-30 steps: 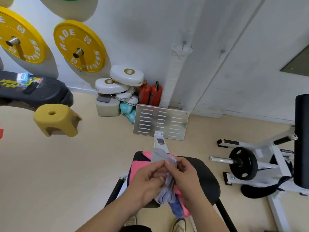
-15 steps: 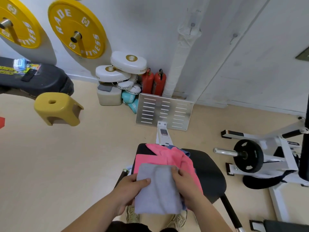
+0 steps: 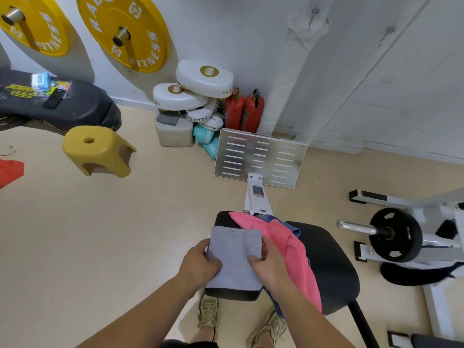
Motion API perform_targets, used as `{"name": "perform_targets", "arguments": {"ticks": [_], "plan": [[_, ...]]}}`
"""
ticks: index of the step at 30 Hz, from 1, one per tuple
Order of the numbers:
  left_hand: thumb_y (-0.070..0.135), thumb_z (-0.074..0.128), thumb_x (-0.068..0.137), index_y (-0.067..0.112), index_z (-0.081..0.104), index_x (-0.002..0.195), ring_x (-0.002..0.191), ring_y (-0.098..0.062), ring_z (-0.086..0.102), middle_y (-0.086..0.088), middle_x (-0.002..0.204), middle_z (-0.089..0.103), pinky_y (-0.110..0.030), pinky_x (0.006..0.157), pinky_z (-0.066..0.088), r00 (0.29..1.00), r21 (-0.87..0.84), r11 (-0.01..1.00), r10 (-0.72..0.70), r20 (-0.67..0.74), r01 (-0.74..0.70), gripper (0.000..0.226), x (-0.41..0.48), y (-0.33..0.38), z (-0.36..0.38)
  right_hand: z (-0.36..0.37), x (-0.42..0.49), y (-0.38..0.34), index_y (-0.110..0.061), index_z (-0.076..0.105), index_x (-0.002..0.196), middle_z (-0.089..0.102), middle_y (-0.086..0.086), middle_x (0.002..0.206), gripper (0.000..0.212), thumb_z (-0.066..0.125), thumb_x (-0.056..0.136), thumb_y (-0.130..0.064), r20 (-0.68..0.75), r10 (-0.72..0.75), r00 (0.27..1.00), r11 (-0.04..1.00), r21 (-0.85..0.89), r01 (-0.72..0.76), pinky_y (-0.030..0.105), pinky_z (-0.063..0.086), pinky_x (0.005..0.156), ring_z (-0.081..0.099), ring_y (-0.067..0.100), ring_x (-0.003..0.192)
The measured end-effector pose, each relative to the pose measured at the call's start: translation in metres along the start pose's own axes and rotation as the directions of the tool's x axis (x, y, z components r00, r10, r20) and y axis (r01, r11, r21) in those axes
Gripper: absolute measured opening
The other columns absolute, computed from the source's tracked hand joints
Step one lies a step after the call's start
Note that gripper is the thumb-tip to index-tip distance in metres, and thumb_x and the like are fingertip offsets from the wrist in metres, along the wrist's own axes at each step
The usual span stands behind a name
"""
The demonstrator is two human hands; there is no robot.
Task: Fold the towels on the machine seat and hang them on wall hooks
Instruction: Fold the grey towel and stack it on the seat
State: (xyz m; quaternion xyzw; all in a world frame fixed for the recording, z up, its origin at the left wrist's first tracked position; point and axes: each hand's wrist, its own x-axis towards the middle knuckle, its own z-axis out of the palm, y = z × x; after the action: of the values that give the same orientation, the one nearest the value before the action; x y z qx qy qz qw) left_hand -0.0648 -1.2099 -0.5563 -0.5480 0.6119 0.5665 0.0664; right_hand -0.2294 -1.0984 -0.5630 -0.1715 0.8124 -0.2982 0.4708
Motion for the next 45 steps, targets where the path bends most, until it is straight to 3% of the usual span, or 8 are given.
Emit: {"name": "perform_targets", "arguments": {"ticks": [6, 15, 17, 19, 25, 33, 38, 45], "plan": [[0.027, 0.068, 0.091, 0.026, 0.054, 0.143, 0.092, -0.014, 0.068, 0.004, 0.112, 0.072, -0.017, 0.071, 0.051, 0.999, 0.054, 0.998, 0.025, -0.022, -0.024, 0.054, 0.004, -0.013, 0.004, 0.010, 0.013, 0.029, -0.032, 0.058, 0.125, 0.063, -0.006, 0.112, 0.048, 0.058, 0.082, -0.053, -0.193, -0.006, 0.981, 0.966, -0.255, -0.045, 0.044, 0.057, 0.090, 0.063, 0.016, 0.100], [0.033, 0.069, 0.089, 0.020, 0.038, 0.153, 0.115, -0.022, 0.058, -0.003, 0.142, 0.052, -0.027, 0.091, 0.048, 0.994, 0.271, 0.960, 0.094, -0.056, -0.075, 0.072, 0.003, -0.018, 0.005, 0.003, 0.004, 0.034, -0.020, 0.060, 0.118, 0.066, -0.005, 0.089, 0.028, 0.069, 0.092, -0.025, -0.145, 0.015, 0.989, 0.996, -0.089, -0.028, 0.025, 0.047, 0.066, 0.063, 0.012, 0.079], [0.026, 0.067, 0.083, 0.022, 0.042, 0.150, 0.122, -0.028, 0.053, -0.005, 0.144, 0.046, -0.035, 0.089, 0.053, 0.931, 0.472, 0.852, 0.332, -0.150, -0.228, 0.072, 0.002, -0.015, 0.007, 0.001, 0.001, 0.035, -0.022, 0.060, 0.112, 0.060, -0.005, 0.081, 0.024, 0.069, 0.091, -0.029, -0.225, -0.031, 0.974, 0.990, -0.144, -0.001, 0.026, 0.047, 0.062, 0.057, 0.011, 0.070], [0.018, 0.066, 0.073, 0.025, 0.055, 0.137, 0.115, -0.031, 0.057, -0.007, 0.137, 0.054, -0.038, 0.079, 0.058, 0.821, 0.617, 0.650, 0.570, -0.010, -0.444, 0.066, 0.003, -0.007, 0.016, -0.002, -0.001, 0.036, -0.027, 0.058, 0.109, 0.058, -0.006, 0.082, 0.020, 0.067, 0.093, -0.034, -0.284, -0.089, 0.955, 0.978, -0.207, 0.030, 0.027, 0.050, 0.065, 0.056, 0.010, 0.070], [0.033, 0.089, 0.038, 0.030, 0.071, 0.117, 0.095, -0.031, 0.069, -0.006, 0.111, 0.070, -0.043, 0.074, 0.060, 0.798, 0.795, 0.295, 0.490, 0.351, -0.530, 0.081, 0.013, 0.005, 0.052, -0.027, -0.014, 0.041, -0.031, 0.060, 0.122, 0.055, -0.011, 0.120, 0.028, 0.059, 0.094, -0.034, -0.313, -0.185, 0.932, 0.944, -0.320, 0.080, 0.029, 0.049, 0.095, 0.054, 0.011, 0.110], [0.036, 0.088, 0.041, 0.027, 0.069, 0.114, 0.095, -0.031, 0.068, -0.008, 0.115, 0.068, -0.044, 0.079, 0.060, 0.786, 0.784, 0.302, 0.512, 0.346, -0.542, 0.076, 0.007, 0.002, 0.052, -0.064, -0.016, 0.080, -0.023, 0.050, 0.140, 0.048, 0.003, 0.127, 0.046, 0.053, 0.099, -0.043, -0.376, 0.035, 0.926, 0.877, -0.432, -0.209, 0.031, 0.041, 0.089, 0.048, 0.021, 0.119], [0.035, 0.076, 0.064, 0.028, 0.071, 0.116, 0.105, -0.028, 0.066, -0.005, 0.118, 0.068, -0.040, 0.086, 0.059, 0.749, 0.766, 0.340, 0.608, 0.264, -0.546, 0.053, -0.006, 0.016, 0.052, -0.072, -0.011, 0.088, -0.021, 0.062, 0.113, 0.048, 0.002, 0.112, 0.025, 0.059, 0.094, -0.037, -0.394, 0.037, 0.919, 0.908, -0.371, -0.196, 0.033, 0.046, 0.081, 0.047, 0.018, 0.103], [0.034, 0.077, 0.060, 0.025, 0.073, 0.102, 0.088, -0.026, 0.070, -0.001, 0.101, 0.069, -0.035, 0.066, 0.059, 0.799, 0.794, 0.354, 0.544, 0.255, -0.495, 0.043, -0.008, 0.009, 0.049, -0.113, -0.043, 0.100, -0.015, 0.048, 0.095, 0.062, 0.007, 0.083, 0.019, 0.063, 0.083, -0.017, -0.507, 0.259, 0.822, 0.959, 0.037, -0.280, 0.041, 0.053, 0.068, 0.060, 0.022, 0.070]]}}
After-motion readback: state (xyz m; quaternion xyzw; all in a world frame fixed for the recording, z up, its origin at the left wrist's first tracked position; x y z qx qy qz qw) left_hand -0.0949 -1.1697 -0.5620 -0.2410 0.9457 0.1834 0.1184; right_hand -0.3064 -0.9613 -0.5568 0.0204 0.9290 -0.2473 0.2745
